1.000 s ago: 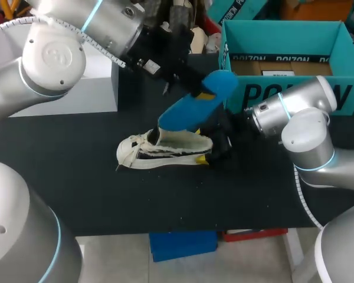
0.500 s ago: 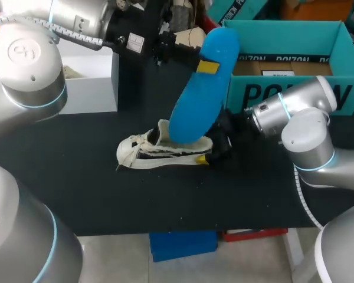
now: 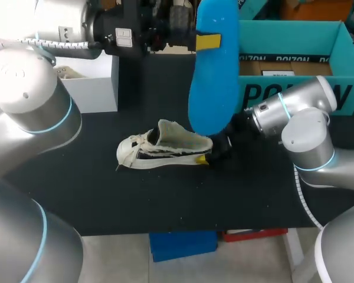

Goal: Take the shoe out of the shoebox, open the shoe tongue, remove and reinsert the insole, then place the shoe into the shoebox

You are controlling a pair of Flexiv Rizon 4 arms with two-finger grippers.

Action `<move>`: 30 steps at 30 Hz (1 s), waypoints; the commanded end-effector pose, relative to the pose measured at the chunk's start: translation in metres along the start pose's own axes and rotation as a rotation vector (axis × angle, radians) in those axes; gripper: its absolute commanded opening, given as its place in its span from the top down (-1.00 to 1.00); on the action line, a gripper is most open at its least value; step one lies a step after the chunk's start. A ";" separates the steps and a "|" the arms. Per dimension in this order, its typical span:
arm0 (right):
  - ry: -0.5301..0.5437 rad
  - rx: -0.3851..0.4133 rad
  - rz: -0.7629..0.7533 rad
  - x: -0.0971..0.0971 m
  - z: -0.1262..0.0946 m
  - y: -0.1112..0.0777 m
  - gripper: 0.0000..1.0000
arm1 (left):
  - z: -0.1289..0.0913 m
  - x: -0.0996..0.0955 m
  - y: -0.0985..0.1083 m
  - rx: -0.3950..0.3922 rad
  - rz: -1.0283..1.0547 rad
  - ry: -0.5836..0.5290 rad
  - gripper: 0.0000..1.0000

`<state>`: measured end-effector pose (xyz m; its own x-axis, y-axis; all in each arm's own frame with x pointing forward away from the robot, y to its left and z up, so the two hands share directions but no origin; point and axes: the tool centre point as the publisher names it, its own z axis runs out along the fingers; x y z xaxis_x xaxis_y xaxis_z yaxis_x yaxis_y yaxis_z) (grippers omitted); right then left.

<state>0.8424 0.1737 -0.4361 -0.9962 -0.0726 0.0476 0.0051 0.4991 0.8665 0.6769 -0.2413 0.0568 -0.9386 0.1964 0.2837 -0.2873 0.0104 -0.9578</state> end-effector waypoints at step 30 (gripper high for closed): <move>0.008 0.116 0.033 -0.001 -0.003 -0.003 -1.00 | -0.011 0.054 -0.028 -0.053 -0.008 0.036 1.00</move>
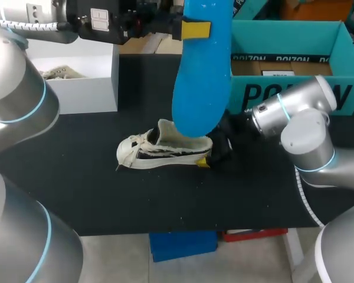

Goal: Take the shoe out of the shoebox, open the shoe tongue, remove and reinsert the insole, then place the shoe into the shoebox

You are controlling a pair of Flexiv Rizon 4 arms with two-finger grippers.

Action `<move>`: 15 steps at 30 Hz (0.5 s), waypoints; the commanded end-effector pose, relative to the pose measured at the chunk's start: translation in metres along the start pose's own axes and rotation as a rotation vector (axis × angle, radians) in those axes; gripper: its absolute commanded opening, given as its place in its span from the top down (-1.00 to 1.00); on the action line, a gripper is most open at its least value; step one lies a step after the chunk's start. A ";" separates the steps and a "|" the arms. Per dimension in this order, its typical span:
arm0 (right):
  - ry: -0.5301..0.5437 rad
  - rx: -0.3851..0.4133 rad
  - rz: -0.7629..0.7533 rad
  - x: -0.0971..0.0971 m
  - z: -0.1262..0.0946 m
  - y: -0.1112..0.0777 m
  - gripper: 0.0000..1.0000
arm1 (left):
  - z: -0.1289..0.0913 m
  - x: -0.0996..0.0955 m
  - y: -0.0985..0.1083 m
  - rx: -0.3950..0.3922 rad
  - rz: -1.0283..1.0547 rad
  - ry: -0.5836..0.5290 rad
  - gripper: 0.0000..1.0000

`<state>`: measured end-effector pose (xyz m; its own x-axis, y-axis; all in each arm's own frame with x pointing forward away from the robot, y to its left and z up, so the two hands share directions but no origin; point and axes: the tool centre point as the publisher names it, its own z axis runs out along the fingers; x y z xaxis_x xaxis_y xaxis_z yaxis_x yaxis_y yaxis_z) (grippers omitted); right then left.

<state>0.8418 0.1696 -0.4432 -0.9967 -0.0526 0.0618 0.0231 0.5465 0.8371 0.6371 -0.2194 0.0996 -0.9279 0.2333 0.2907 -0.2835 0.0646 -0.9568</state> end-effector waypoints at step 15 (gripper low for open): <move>-0.018 0.356 0.007 0.003 -0.031 0.014 -1.00 | 0.001 0.000 0.001 0.000 0.000 -0.002 1.00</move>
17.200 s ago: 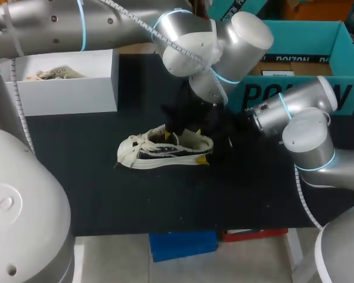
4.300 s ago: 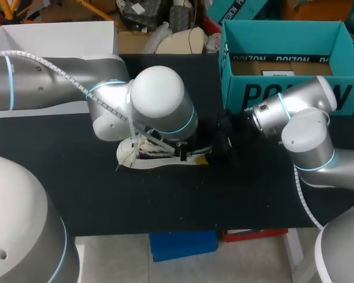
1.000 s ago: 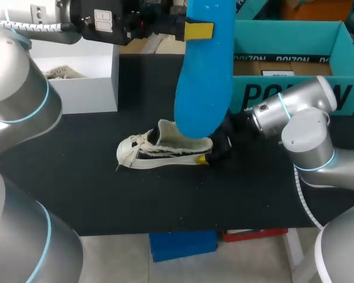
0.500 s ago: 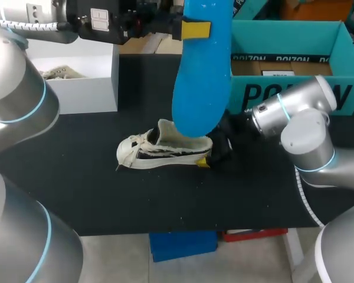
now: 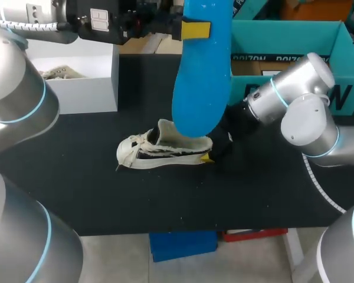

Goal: Take the shoe out of the shoebox, open the shoe tongue, remove and reinsert the insole, then place the shoe into the shoebox

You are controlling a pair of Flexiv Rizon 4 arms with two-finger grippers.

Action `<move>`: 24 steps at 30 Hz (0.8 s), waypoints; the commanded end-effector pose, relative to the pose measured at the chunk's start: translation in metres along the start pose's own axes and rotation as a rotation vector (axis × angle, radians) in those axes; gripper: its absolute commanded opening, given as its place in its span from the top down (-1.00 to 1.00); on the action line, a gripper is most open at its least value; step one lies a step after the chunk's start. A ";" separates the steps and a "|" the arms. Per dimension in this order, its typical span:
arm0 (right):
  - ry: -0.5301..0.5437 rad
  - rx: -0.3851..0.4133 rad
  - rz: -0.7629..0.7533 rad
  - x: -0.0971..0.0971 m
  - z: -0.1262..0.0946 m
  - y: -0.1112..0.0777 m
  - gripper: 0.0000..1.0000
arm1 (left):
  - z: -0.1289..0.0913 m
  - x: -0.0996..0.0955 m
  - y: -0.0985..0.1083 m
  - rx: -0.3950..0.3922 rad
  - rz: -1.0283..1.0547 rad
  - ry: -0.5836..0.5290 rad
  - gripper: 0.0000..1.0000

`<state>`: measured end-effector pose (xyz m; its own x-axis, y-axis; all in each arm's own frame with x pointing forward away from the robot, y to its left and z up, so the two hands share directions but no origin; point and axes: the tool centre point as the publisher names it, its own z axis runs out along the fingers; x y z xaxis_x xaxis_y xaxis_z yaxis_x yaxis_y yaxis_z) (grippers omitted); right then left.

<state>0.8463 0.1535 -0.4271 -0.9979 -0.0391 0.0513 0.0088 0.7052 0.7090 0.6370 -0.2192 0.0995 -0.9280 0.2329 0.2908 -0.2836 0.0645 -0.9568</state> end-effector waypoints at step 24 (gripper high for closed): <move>-0.041 0.701 -0.019 -0.005 -0.025 0.029 -1.00 | 0.001 0.000 0.001 0.000 0.000 -0.002 1.00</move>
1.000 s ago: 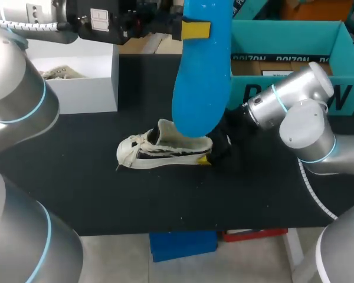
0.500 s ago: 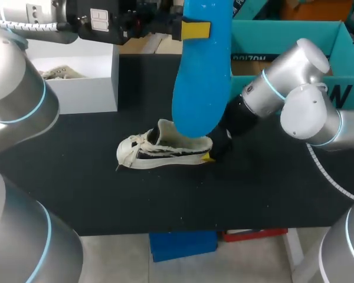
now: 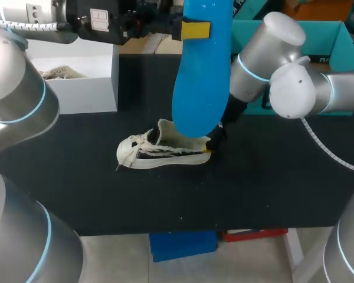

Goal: Take the shoe out of the shoebox, open the shoe tongue, remove and reinsert the insole, then place the shoe into the shoebox

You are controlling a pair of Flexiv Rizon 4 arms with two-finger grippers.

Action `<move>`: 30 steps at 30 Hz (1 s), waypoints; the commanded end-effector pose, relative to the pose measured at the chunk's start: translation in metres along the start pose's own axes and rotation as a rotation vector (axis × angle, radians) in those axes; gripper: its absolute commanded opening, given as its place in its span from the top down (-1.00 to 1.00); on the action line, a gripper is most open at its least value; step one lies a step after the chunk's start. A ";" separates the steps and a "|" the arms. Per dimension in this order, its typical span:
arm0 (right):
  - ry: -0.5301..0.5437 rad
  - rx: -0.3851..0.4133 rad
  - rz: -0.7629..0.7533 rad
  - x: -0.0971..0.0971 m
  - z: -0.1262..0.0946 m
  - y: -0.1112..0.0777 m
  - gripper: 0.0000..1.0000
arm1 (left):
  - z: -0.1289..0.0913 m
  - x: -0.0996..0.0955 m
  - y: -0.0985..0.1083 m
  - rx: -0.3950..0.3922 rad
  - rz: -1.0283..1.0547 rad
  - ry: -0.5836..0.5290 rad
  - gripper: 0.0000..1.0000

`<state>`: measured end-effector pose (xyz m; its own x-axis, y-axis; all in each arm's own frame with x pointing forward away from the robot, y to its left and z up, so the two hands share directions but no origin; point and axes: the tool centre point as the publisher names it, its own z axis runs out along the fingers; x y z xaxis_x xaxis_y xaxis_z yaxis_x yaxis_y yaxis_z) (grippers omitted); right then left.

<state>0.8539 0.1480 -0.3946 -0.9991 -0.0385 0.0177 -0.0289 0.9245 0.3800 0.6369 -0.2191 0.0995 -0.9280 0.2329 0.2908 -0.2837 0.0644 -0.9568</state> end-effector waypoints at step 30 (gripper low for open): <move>-0.016 0.432 -0.025 0.001 0.019 0.023 -1.00 | 0.001 0.000 0.001 0.000 0.000 -0.002 1.00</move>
<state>0.8516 0.1731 -0.4027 -0.9981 -0.0616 -0.0035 -0.0615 0.9979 -0.0190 0.6368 -0.2191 0.0995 -0.9280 0.2328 0.2908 -0.2836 0.0644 -0.9568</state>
